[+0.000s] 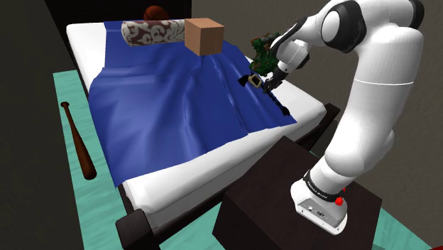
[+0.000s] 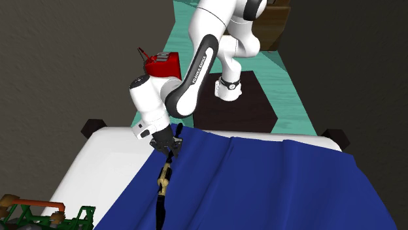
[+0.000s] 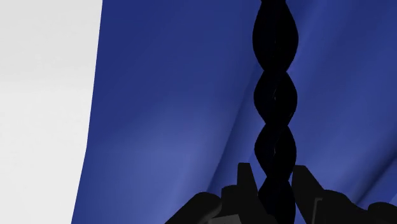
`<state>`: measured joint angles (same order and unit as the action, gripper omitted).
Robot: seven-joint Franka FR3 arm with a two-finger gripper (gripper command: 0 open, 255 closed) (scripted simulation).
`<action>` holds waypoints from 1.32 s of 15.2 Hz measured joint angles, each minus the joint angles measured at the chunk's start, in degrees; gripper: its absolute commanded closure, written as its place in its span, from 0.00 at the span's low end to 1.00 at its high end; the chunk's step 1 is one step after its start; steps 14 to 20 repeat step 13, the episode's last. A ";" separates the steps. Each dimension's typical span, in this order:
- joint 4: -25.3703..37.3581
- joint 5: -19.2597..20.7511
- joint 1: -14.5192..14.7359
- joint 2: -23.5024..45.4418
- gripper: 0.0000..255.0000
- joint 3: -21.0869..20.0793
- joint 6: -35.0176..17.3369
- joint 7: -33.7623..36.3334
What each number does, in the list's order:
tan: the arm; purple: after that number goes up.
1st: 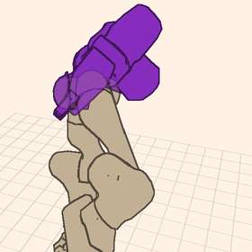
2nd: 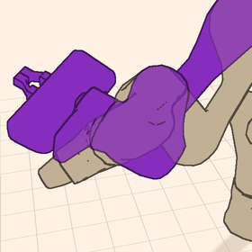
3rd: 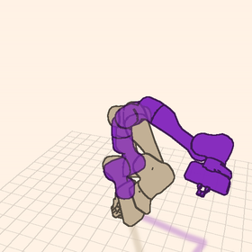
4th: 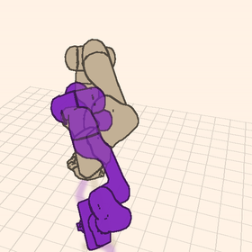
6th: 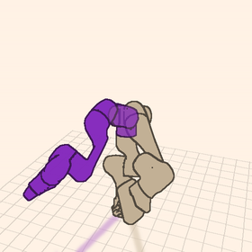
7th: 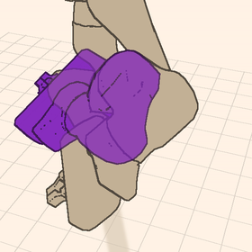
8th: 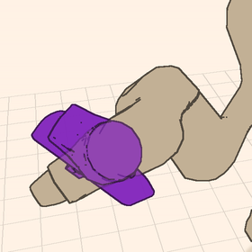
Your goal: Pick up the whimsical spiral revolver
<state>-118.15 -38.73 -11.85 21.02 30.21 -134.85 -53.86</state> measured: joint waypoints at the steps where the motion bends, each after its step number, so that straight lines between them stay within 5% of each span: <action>1: 0.09 0.53 0.19 -0.47 1.00 0.24 0.40 0.50; 13: 1.42 7.41 2.16 -6.80 1.00 3.01 5.88 6.43; 20: 1.42 7.41 2.16 -6.80 1.00 3.01 5.88 6.43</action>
